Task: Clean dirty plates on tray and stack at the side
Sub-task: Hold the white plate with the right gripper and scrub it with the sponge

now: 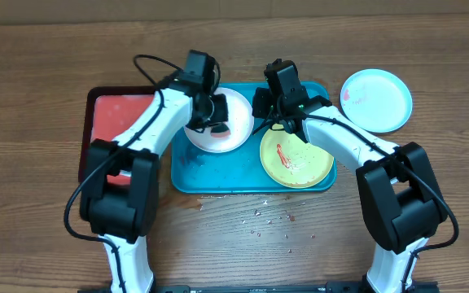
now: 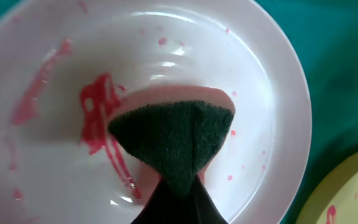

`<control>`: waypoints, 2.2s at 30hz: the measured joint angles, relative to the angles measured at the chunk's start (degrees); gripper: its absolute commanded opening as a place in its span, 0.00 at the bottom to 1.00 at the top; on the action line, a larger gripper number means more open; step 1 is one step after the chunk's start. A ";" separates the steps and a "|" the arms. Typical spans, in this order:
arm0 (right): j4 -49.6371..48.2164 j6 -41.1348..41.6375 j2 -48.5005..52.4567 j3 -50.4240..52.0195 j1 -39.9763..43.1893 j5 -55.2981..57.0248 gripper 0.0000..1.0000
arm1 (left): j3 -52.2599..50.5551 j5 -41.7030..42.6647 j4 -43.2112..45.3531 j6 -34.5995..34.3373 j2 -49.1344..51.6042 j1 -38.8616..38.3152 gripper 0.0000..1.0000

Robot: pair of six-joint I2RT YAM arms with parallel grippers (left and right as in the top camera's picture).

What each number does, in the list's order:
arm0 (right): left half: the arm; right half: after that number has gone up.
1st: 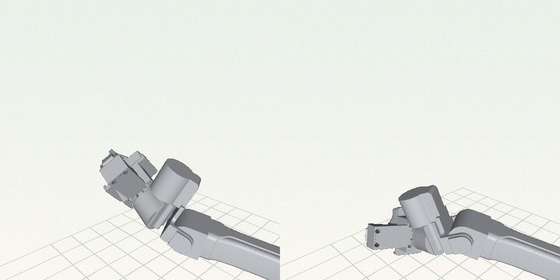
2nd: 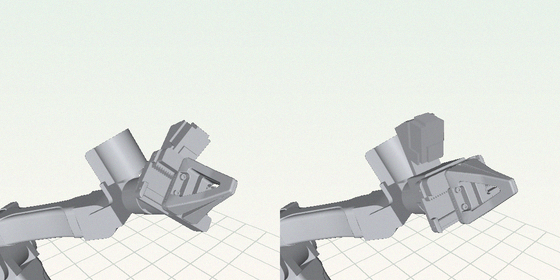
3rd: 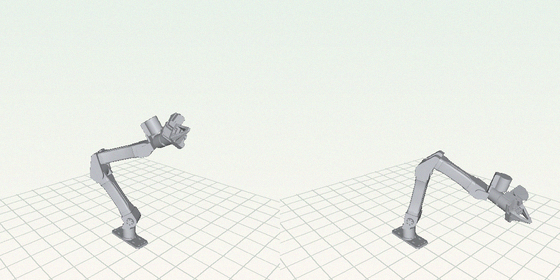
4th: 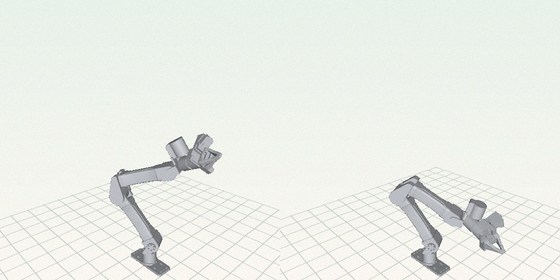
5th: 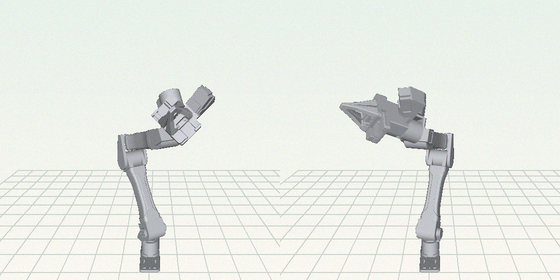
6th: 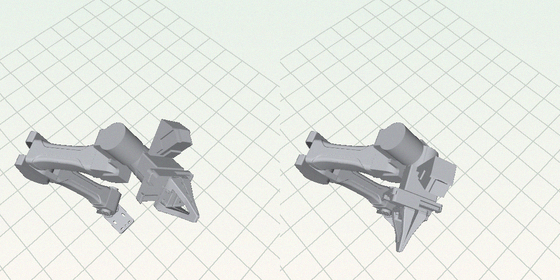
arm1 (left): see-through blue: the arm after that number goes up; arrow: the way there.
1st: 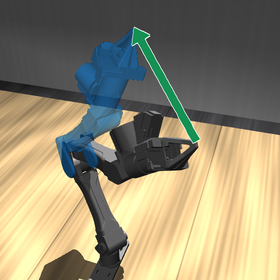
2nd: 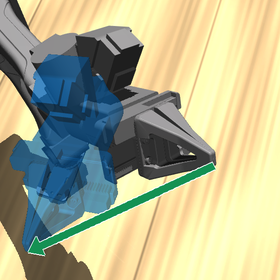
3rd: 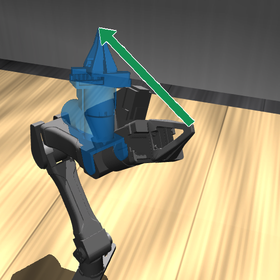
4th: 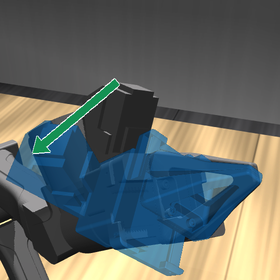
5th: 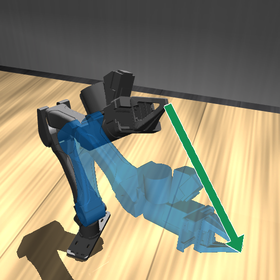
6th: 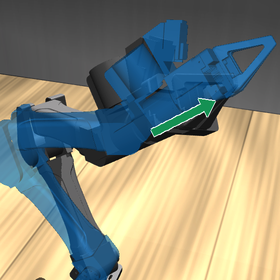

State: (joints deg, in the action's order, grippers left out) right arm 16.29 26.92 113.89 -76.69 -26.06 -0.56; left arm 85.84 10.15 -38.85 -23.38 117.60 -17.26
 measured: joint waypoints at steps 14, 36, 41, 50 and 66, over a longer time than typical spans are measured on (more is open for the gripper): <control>-1.03 0.02 2.97 0.00 -0.02 -0.72 0.37 | 0.00 -1.05 3.30 1.31 0.07 -1.05 0.04; -2.97 -0.35 7.63 -0.02 -0.66 -5.22 0.04 | 0.02 -1.29 3.58 1.33 3.43 -1.07 0.04; -2.97 -0.39 7.63 -0.02 -0.66 -5.22 0.04 | 0.07 -7.91 2.45 2.89 3.43 -1.55 0.04; -2.82 -0.37 7.63 -0.02 -0.63 -5.22 0.04 | 1.07 -22.08 -0.02 5.57 3.50 -1.42 0.04; -2.80 -0.31 7.63 -0.02 -0.61 -5.22 0.04 | 8.87 -2.99 -0.79 3.87 8.13 -1.90 0.04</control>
State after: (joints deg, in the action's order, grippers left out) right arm 13.50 26.61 121.51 -76.71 -26.68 -5.78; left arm 94.72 7.16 -39.64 -19.51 125.73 -19.16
